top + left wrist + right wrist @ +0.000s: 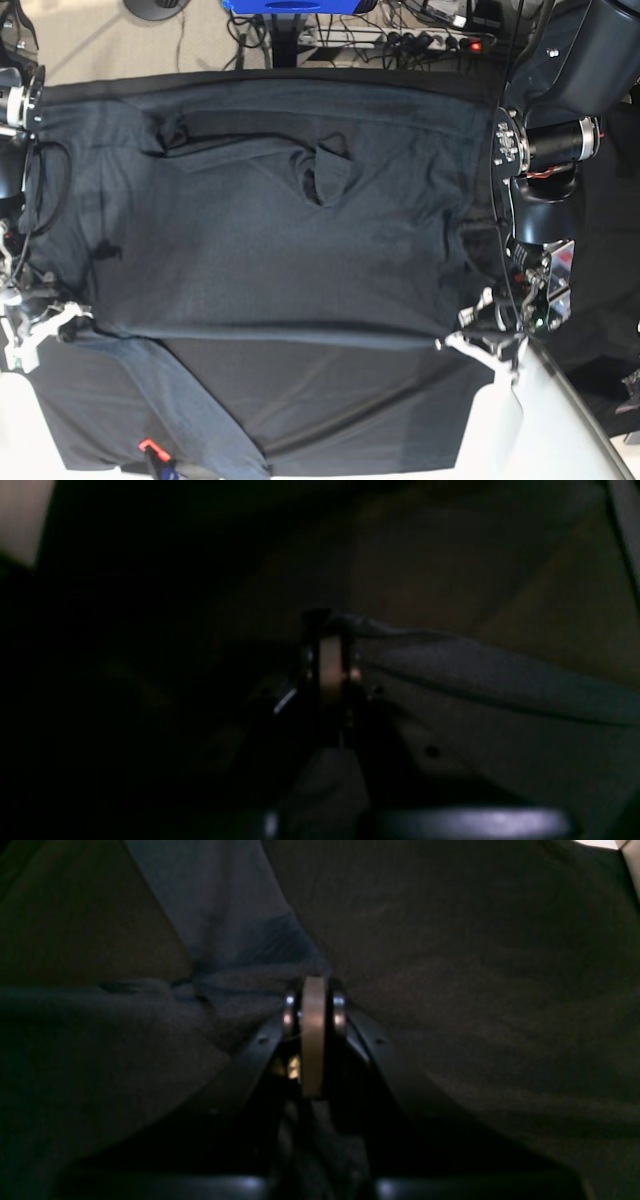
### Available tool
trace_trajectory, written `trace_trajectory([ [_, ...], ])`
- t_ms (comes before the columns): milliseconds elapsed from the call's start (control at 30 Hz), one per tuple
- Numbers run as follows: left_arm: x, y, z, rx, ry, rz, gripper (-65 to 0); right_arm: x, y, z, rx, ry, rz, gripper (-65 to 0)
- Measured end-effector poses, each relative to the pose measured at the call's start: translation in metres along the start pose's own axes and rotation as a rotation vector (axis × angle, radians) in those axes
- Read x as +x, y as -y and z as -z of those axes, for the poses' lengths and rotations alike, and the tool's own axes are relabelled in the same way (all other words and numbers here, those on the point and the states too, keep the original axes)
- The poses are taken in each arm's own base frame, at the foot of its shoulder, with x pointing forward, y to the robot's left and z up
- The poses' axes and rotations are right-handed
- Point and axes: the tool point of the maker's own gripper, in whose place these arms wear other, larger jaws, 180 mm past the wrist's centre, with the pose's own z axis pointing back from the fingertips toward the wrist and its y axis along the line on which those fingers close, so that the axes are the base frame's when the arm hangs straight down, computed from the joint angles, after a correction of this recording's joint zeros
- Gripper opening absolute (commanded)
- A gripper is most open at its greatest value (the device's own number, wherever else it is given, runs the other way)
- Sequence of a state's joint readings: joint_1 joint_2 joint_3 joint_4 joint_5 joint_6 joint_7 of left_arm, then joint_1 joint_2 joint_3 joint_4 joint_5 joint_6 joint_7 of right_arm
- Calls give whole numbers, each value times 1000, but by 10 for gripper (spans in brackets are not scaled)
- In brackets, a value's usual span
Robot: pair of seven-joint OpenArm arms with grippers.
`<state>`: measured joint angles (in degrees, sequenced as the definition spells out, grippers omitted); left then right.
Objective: Fold the T-shirt properly
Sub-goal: 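Lift both grasped shirt sides with both grippers, then fold the hem half over toward the collar with both grippers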
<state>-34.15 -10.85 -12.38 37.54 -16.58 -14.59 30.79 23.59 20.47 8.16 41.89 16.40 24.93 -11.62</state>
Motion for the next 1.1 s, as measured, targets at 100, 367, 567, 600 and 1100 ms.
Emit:
trace_trajectory([
  [100,9,12,2,-21,19,-1,-650,0,0,0,0,1,0,-650],
  [367,7,24,5,-38,16,2,-650,0,0,0,0,1,-1,-650],
  [567,5,22,5,-35,12,3,-650,-2,0,0,-1,-5,-1,-650],
  [600,2,21,4,-33,10,3,-650,-2,1,0,-1,-5,-2,-650],
  [1100,-67,6,3,-11,-154,-12,-650,-45,12,-6,-23,-130,11,-650],
])
